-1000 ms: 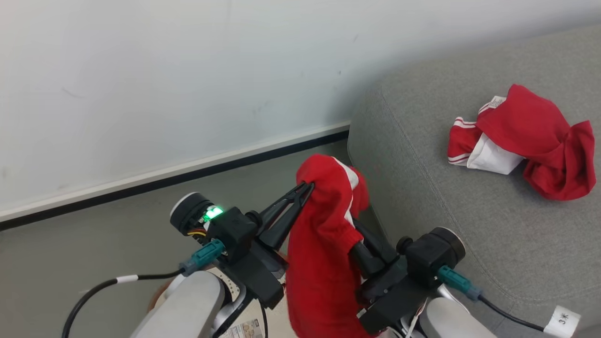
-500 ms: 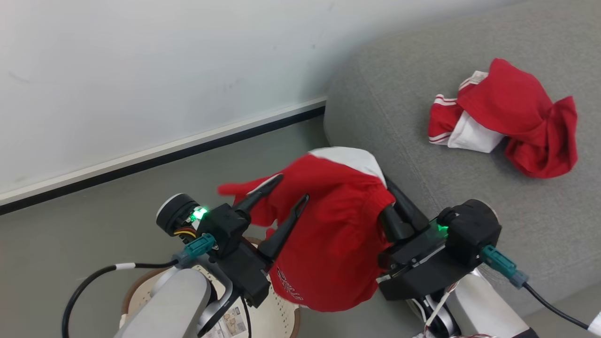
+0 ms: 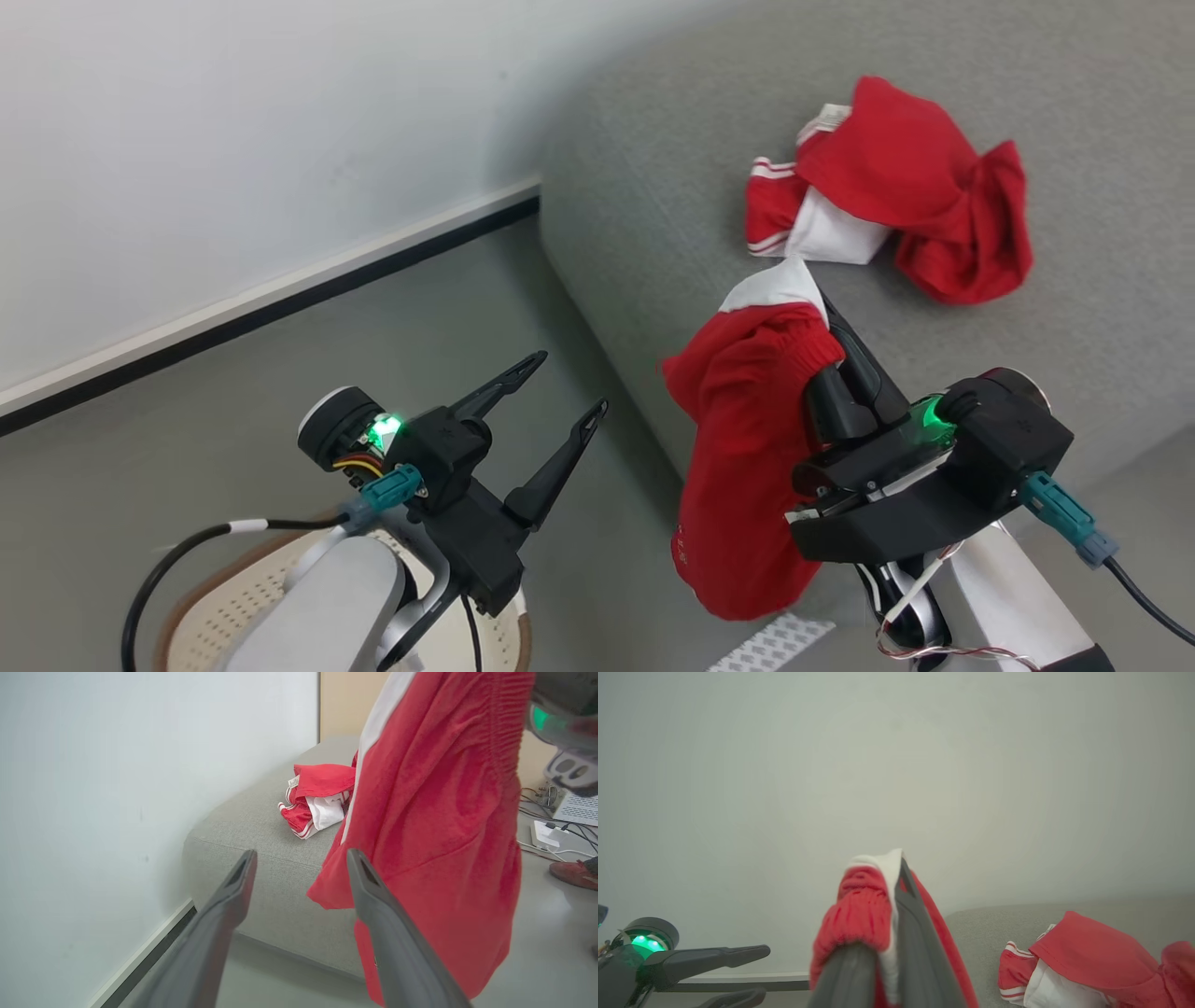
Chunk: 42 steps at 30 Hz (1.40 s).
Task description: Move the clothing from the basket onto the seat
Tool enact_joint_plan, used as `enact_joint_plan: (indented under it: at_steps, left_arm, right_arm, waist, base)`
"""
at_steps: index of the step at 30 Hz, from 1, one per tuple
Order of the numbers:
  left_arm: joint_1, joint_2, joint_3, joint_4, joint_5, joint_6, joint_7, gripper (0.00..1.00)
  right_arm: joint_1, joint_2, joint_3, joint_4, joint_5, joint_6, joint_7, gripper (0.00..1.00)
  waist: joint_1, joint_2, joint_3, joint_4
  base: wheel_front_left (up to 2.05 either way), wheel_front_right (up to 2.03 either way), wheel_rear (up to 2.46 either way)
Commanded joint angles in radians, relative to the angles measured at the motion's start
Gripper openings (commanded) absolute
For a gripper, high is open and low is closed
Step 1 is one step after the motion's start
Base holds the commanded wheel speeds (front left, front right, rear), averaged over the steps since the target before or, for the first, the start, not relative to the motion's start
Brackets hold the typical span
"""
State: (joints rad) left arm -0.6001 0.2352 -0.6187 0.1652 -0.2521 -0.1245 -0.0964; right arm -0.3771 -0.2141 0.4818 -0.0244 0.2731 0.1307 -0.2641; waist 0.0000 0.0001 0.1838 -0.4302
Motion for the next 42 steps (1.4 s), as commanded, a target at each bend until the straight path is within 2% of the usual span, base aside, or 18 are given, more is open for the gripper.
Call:
enact_joint_plan:
  at_steps: [1, 5, 22, 34, 42]
  left_arm:
    - [-0.016, 0.009, -0.003, -0.004, -0.002, 0.002, 0.005, 1.00]
    - [-0.025, 0.008, -0.022, -0.007, -0.006, 0.000, 0.015, 1.00]
    - [-0.178, -0.024, -0.192, 0.099, -0.075, -0.006, -0.024, 1.00]
    - [-0.215, 0.025, -0.247, 0.129, -0.141, -0.006, -0.068, 1.00]
    - [-0.228, 0.047, -0.265, 0.108, -0.145, -0.006, -0.046, 1.00]
  right_arm:
    - [0.010, 0.008, -0.002, -0.012, -0.010, 0.000, -0.001, 0.00]
    - [0.024, 0.016, -0.028, -0.031, -0.018, 0.000, -0.001, 0.00]
    - [0.106, 0.055, -0.162, -0.138, -0.079, 0.000, -0.001, 0.00]
    - [0.117, 0.097, -0.168, -0.145, -0.097, 0.000, -0.001, 0.00]
    - [0.048, 0.110, -0.199, -0.163, -0.074, 0.000, -0.001, 0.00]
  waist:
    - [0.0000, -0.0001, 0.026, -0.060]
    - [0.0000, -0.0001, 0.043, -0.096]
    - [0.0000, -0.0001, 0.106, -0.123]
    - [0.0000, -0.0001, 0.118, -0.119]
    - [0.0000, -0.0001, 0.159, -0.118]
  base:
    - [0.00, 0.00, 0.00]
    - [0.00, 0.00, 0.00]
    - [0.01, 0.01, 0.01]
    - [0.10, 0.10, 0.10]
    - [0.00, 0.00, 0.00]
